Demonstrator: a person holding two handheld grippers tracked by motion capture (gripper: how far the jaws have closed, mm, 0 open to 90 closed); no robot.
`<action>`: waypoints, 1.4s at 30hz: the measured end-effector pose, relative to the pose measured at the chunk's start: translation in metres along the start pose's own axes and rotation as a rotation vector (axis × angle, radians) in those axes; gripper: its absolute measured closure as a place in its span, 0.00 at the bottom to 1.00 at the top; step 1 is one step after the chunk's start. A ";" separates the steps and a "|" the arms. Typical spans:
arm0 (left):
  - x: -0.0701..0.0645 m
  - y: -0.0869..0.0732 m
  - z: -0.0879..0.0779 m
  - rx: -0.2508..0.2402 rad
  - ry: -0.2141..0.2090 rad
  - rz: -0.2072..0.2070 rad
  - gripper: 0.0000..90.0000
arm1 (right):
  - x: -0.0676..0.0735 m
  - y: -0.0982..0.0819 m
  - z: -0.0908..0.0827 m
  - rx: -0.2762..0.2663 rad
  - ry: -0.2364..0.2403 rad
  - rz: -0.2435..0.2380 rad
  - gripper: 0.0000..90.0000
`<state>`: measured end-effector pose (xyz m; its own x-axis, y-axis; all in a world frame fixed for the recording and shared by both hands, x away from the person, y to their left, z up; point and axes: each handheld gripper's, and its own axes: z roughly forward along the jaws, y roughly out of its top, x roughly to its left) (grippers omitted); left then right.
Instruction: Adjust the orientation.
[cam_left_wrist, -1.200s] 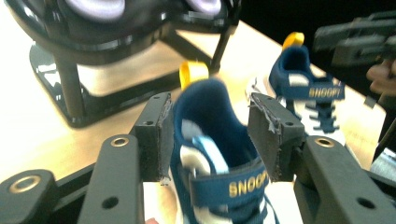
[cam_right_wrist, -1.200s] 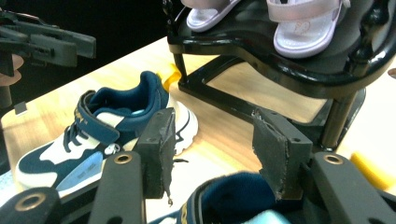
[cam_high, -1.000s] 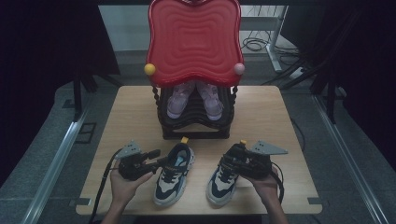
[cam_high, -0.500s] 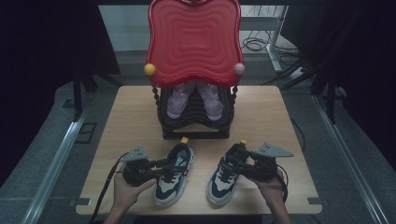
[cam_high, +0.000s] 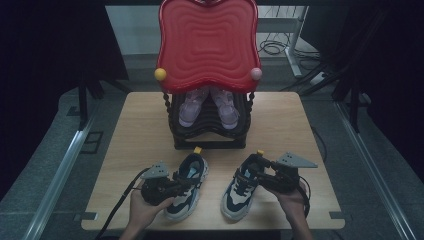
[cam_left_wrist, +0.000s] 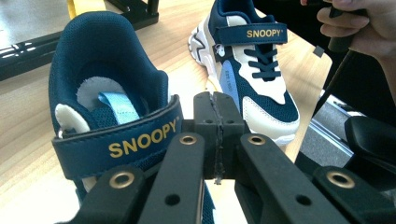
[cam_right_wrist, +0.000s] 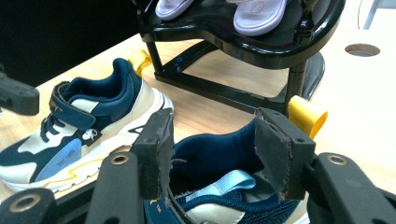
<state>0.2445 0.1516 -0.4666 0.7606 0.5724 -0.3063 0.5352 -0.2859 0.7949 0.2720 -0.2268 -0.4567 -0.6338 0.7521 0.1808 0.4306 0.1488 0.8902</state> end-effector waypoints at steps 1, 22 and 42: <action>-0.001 0.000 0.000 0.004 0.000 0.001 1.00 | 0.000 0.000 0.000 0.000 0.000 0.000 0.53; -0.026 -0.031 0.037 0.209 0.029 0.017 1.00 | 0.001 0.000 0.000 0.004 -0.024 0.000 0.52; -0.023 -0.042 0.037 0.248 0.058 0.003 1.00 | -0.004 0.001 -0.005 -0.001 -0.060 0.004 0.52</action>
<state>0.2180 0.1223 -0.5122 0.7434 0.6129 -0.2679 0.6125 -0.4627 0.6409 0.2719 -0.2330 -0.4548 -0.5923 0.7900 0.1584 0.4321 0.1454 0.8900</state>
